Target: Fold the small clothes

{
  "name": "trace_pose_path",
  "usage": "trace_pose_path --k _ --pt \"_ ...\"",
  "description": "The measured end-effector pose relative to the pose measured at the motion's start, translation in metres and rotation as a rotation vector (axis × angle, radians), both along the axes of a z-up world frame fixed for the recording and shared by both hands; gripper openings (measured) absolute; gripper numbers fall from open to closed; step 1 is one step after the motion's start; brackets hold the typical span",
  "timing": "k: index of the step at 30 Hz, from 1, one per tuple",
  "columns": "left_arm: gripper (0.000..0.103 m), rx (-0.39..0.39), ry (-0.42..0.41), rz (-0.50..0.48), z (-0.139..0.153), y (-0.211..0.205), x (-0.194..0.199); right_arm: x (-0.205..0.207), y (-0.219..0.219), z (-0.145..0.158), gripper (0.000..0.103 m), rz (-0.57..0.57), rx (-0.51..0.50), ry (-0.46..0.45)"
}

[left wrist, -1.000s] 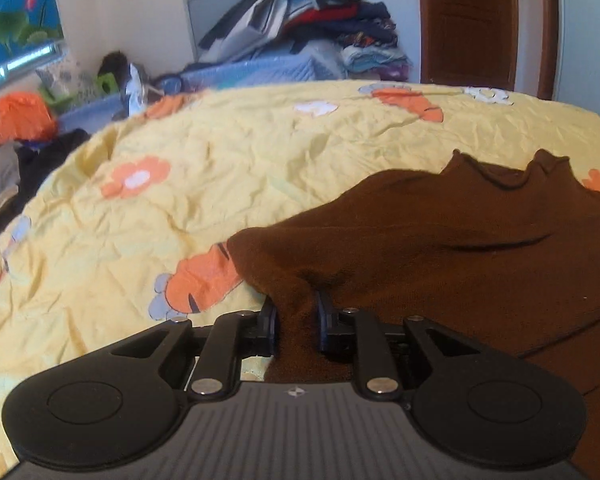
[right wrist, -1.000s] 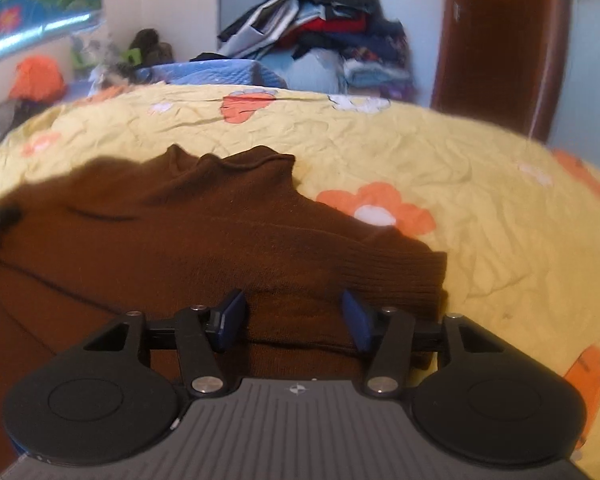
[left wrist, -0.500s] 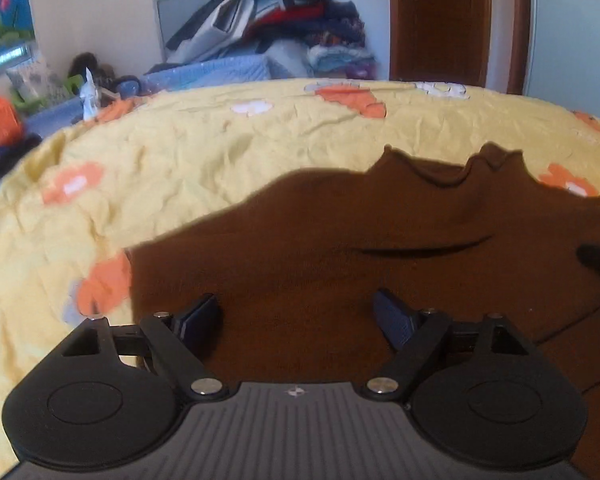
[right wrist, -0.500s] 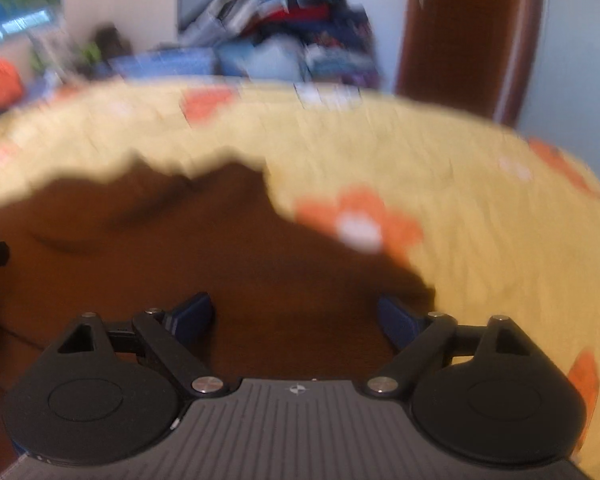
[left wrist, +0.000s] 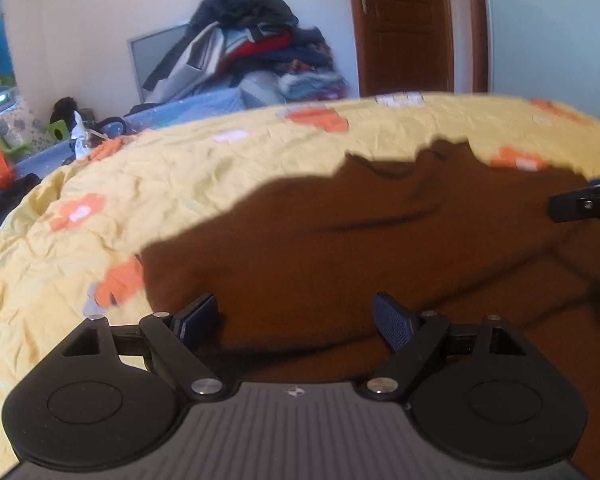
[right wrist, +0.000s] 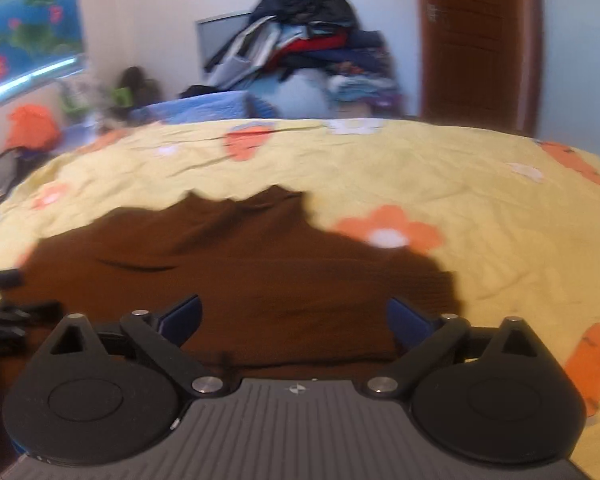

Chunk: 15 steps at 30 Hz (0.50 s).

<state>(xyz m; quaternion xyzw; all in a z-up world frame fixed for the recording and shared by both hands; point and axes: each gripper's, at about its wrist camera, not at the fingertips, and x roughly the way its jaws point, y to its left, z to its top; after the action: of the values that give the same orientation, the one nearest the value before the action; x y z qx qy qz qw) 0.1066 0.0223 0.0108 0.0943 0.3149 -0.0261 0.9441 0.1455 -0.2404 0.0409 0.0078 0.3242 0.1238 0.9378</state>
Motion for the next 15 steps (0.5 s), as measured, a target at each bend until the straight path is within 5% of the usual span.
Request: trace_pose_path --k 3,4,8,12,15 --pt "0.087 -0.054 -0.005 0.001 -0.005 0.009 0.002 0.008 0.023 -0.024 0.103 0.047 -0.117 0.065" --pt "0.087 -0.064 0.000 0.003 -0.006 0.011 0.004 0.005 0.024 -0.033 0.103 0.069 -0.150 0.026" --pt "0.086 -0.008 0.002 0.000 0.002 0.004 -0.007 0.006 0.022 -0.031 0.103 0.083 -0.151 0.040" --pt "0.086 -0.063 -0.003 -0.079 0.017 -0.003 -0.036 -0.009 0.027 -0.015 0.098 0.057 -0.112 0.085" --pt "0.088 -0.023 0.068 -0.081 -0.004 -0.007 -0.032 -0.019 0.031 -0.023 0.103 0.094 -0.127 0.078"
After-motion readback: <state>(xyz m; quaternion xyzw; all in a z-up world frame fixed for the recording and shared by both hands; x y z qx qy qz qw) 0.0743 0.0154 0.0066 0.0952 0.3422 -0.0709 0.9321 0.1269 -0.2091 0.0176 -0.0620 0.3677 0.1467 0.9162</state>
